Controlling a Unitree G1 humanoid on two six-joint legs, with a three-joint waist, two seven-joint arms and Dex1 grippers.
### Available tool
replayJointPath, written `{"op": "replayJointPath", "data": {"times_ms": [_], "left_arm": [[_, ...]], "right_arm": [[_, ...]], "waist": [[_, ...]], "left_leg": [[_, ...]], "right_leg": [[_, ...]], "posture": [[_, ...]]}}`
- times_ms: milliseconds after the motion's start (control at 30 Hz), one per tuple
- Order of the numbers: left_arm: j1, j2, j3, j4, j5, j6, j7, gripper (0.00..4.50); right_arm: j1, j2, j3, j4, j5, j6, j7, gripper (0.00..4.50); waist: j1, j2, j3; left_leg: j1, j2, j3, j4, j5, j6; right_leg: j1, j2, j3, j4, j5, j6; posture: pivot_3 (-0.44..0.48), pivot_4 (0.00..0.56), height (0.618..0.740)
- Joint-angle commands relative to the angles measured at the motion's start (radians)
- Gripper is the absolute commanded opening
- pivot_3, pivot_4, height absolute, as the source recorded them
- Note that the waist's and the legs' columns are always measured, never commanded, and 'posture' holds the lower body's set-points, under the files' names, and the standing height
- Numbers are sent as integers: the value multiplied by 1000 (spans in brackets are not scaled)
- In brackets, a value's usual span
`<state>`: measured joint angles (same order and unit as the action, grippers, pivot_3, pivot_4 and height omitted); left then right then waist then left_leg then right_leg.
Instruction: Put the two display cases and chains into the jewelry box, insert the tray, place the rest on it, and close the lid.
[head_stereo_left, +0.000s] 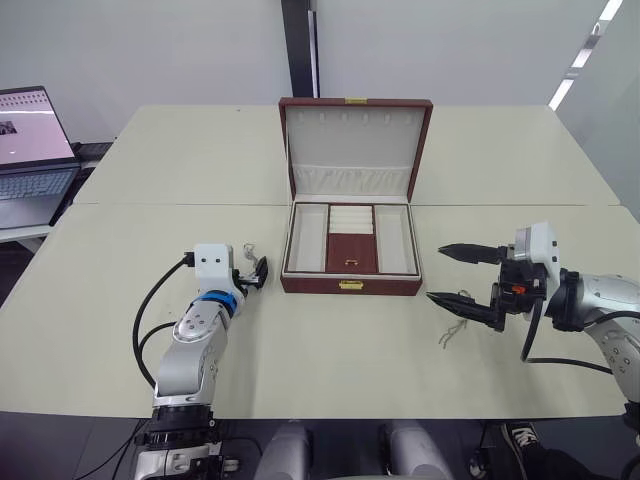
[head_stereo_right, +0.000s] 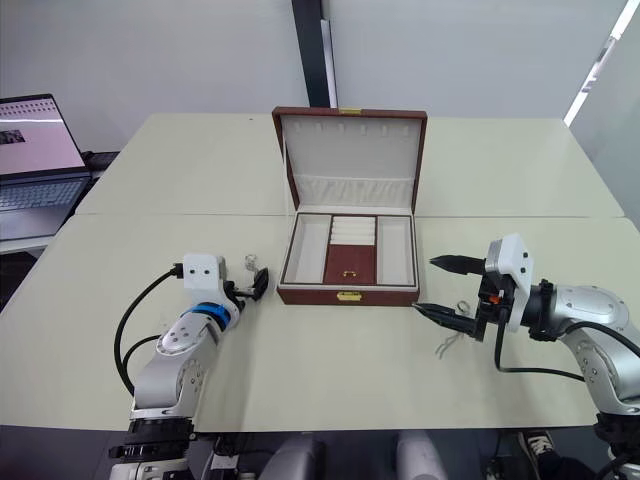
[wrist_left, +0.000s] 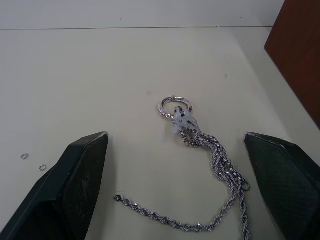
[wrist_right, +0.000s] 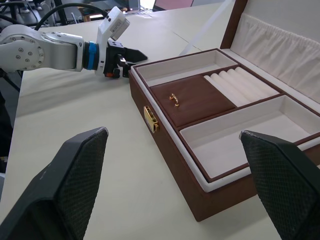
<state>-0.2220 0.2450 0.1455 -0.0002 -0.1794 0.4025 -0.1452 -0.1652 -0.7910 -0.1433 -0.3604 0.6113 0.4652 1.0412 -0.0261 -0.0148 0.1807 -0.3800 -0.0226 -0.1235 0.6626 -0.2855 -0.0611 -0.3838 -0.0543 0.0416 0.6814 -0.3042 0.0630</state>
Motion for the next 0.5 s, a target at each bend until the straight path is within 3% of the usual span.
{"op": "replayJointPath", "data": {"times_ms": [33,233,367,500], "left_arm": [[-7,-2,-6,26,7,0,-8,4500],[-7,-13,-12,34,10,3,-8,4500],[-7,-15,-13,35,13,-1,-5,3682],[-7,-14,-14,37,12,-2,-10,2470]], "right_arm": [[1,-3,-19,-37,14,-8,-1,4486],[7,-6,-22,-45,19,-5,2,4486],[9,-6,-23,-47,20,-3,1,4500],[9,-3,-24,-49,26,1,-2,4500]], "waist": [[0,0,0],[0,0,0],[0,0,0],[0,0,0]], "left_leg": [[0,0,0,0,0,0],[0,0,0,0,0,0],[0,0,0,0,0,0],[0,0,0,0,0,0]], "right_leg": [[0,0,0,0,0,0],[0,0,0,0,0,0],[0,0,0,0,0,0],[0,0,0,0,0,0]], "posture": [[0,150,740],[0,150,740],[0,150,740],[0,150,740]]}}
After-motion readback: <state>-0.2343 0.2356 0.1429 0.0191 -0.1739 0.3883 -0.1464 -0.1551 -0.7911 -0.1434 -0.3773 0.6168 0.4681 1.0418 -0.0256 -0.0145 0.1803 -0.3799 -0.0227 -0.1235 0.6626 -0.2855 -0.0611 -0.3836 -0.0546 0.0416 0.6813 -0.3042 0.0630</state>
